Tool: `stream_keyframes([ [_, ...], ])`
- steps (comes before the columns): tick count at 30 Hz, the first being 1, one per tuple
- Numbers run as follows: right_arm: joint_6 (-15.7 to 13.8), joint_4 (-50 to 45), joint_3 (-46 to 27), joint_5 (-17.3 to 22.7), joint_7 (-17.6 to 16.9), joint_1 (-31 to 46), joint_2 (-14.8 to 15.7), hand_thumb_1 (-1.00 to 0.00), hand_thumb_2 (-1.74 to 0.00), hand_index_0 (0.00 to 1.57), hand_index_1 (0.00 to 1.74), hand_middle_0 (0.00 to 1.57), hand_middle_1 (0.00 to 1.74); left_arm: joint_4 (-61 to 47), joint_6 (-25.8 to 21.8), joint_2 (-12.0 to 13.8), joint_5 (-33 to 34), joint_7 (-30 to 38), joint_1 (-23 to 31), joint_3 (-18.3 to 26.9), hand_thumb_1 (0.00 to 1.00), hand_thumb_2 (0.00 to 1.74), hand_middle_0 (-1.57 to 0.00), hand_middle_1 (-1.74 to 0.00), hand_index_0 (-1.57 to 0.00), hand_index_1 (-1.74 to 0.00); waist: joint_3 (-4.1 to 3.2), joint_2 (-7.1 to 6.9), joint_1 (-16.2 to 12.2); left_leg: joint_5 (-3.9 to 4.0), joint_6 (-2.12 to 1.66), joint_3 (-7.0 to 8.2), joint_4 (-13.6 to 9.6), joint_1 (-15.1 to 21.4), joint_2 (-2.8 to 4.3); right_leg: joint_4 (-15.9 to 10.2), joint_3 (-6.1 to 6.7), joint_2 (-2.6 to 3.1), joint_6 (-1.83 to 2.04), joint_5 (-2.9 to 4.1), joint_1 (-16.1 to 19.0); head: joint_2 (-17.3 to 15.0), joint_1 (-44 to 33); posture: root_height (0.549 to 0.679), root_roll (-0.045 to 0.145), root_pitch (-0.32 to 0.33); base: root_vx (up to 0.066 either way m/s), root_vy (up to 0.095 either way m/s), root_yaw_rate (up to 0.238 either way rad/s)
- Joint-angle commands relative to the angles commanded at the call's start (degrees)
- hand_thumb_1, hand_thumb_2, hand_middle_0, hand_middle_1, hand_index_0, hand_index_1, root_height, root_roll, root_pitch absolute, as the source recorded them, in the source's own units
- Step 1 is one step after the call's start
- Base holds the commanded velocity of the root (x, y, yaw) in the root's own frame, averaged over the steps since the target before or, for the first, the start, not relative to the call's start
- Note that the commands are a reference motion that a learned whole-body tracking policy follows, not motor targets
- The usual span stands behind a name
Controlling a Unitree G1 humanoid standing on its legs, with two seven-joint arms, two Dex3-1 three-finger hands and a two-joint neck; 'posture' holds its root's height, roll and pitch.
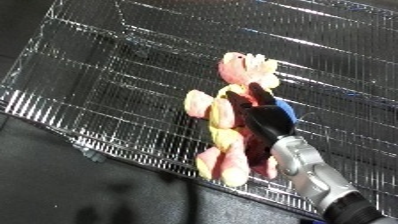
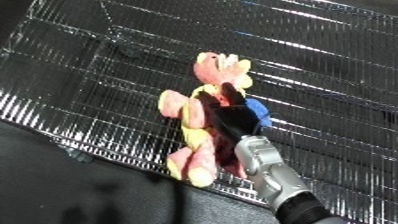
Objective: Pick up the object and place it into the box
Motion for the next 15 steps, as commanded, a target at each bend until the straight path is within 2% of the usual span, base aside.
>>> stream_keyframes([
  [7,0.45,1.94,-0.89,-0.22,0.59,1.25,4.47,-0.40,-0.70,0.63,0.70,0.63,0.70,-0.06,0.17,-0.88,0.67,0.37,-0.07,0.74,1.00,1.74,-1.57,-1.74,-1.57,-1.74,0.00,-0.01,-0.45,-0.04,-0.10,0.08,-0.41,0.45,0.27,-0.03,-0.02,0.21,-0.16,-0.24,0.14,0.14,-0.81,0.633,0.007,0.033,-0.002,0.006,-0.017],
  [15,0.71,2.49,-2.43,0.68,0.03,2.19,4.73,-0.80,-1.39,1.26,1.39,1.26,1.39,-0.08,0.32,-0.72,0.28,-0.23,0.04,0.80,1.00,1.74,-1.57,-1.74,-1.57,-1.74,0.00,-0.08,-0.85,0.05,-0.20,0.16,-0.85,1.18,0.48,-0.13,0.01,0.19,-0.09,-0.47,0.60,0.02,0.69,0.632,0.008,0.025,-0.009,0.002,-0.001],
])
